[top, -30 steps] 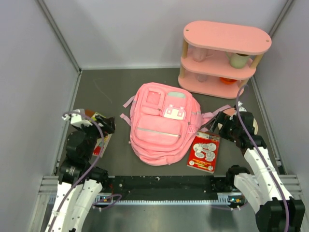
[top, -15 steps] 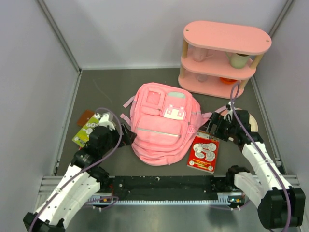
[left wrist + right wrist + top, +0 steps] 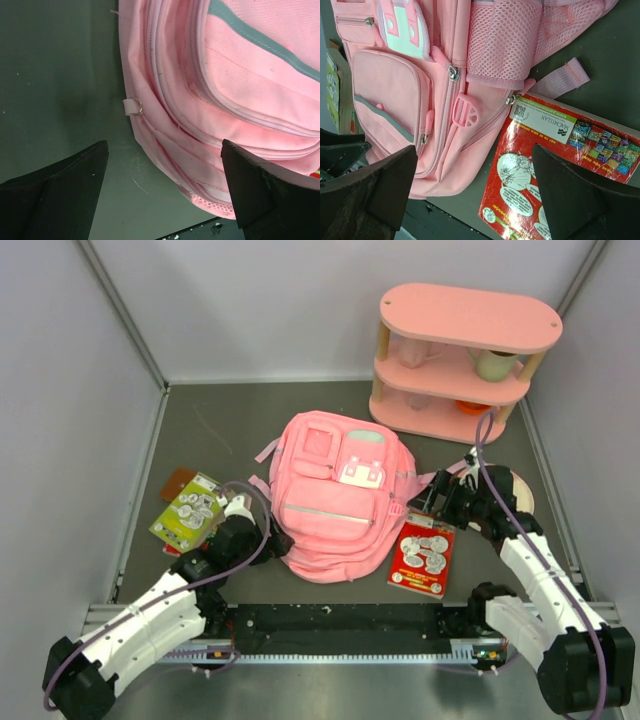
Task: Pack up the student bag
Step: Adjust the student bag at the center of the board.
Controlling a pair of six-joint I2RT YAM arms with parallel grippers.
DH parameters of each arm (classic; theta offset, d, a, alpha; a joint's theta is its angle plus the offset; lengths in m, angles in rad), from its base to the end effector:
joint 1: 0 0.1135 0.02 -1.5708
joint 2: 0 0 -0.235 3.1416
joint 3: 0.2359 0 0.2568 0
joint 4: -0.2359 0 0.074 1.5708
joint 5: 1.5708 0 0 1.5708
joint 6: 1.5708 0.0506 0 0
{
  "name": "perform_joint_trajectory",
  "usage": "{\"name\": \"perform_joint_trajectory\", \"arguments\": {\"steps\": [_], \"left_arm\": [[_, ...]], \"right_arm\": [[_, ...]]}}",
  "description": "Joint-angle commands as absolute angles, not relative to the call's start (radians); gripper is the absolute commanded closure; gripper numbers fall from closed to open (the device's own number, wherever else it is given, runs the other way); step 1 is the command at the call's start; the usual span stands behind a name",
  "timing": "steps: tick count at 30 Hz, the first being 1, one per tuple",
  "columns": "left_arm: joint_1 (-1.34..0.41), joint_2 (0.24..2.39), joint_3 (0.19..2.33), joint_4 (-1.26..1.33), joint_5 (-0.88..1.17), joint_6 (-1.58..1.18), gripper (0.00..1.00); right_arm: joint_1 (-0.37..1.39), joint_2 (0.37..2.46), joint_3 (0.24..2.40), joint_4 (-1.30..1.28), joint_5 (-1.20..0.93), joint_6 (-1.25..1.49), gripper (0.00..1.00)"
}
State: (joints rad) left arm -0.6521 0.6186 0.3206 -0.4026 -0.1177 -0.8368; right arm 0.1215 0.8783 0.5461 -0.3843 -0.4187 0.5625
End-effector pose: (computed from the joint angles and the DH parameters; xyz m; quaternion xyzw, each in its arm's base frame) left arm 0.1465 -0.1044 0.1537 -0.1082 0.8991 -0.2459 0.3456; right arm 0.2122 0.0466 0.1907 0.1107 0.8876 0.3141 0.3183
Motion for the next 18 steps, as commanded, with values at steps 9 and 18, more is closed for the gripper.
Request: {"name": "perform_joint_trajectory", "arguments": {"steps": [9,18], "left_arm": [[-0.666,0.571,0.193,-0.29,-0.138,-0.959,0.01],[-0.672,0.676,0.19,-0.169,-0.121,-0.956,0.17]], "right_arm": [[0.182,0.919,0.584,-0.307,-0.443,0.575,0.04],[0.325,1.06,0.538,-0.146,-0.336,0.706,0.04]]}}
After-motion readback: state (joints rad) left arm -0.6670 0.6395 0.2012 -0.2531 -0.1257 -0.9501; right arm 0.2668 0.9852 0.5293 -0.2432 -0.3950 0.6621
